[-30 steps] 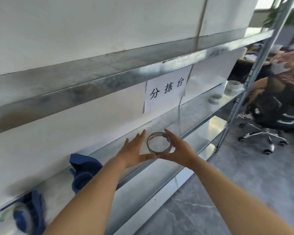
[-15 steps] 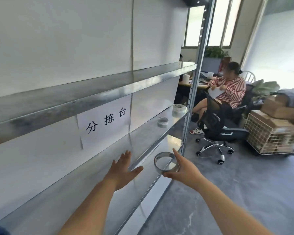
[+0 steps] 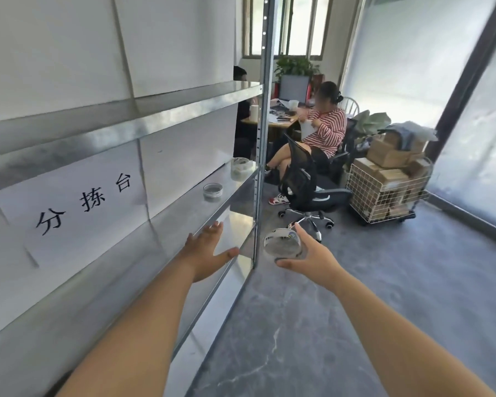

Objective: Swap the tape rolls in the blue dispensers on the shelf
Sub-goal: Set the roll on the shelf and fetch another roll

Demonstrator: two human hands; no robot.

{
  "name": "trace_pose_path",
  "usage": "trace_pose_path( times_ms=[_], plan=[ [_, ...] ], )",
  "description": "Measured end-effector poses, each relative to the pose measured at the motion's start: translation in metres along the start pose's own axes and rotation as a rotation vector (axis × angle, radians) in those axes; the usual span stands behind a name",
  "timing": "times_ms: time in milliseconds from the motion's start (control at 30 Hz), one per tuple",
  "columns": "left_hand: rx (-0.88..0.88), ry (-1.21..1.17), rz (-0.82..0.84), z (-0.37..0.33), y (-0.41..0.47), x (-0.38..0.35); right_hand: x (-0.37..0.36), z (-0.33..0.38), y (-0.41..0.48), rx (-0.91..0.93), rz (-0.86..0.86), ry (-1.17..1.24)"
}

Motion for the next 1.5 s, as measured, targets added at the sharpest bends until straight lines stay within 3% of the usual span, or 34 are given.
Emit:
trace_pose_path(
  times_ms=[367,800,1133,1500],
  plan=[
    [-0.151,-0.04,0.084,-0.016,0.11,-0.019,0.051,-0.028,0.062,-0.098,-0.09,0.021],
    [-0.208,-0.036,0.126,0.024,0.223,-0.003,0.079,-0.017,0.153,-0.15,-0.195,0.136],
    [-0.147,-0.2,0.108,0.037,0.272,-0.007,0.083,-0.017,0.196,-0.151,-0.203,0.118],
    [-0.022,-0.276,0.045,0.037,0.339,-0.015,0.108,-0.02,0.29,-0.123,-0.083,0.073]
  ],
)
Point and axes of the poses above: each hand's wrist, its own y-axis towards the middle knuckle, its own x-axis out of the back of the hand, z = x × y, the point moved 3 cm from there along y, towards the middle knuckle, and after that the axes turned 13 degrees about -x, right-handed, at the moved point
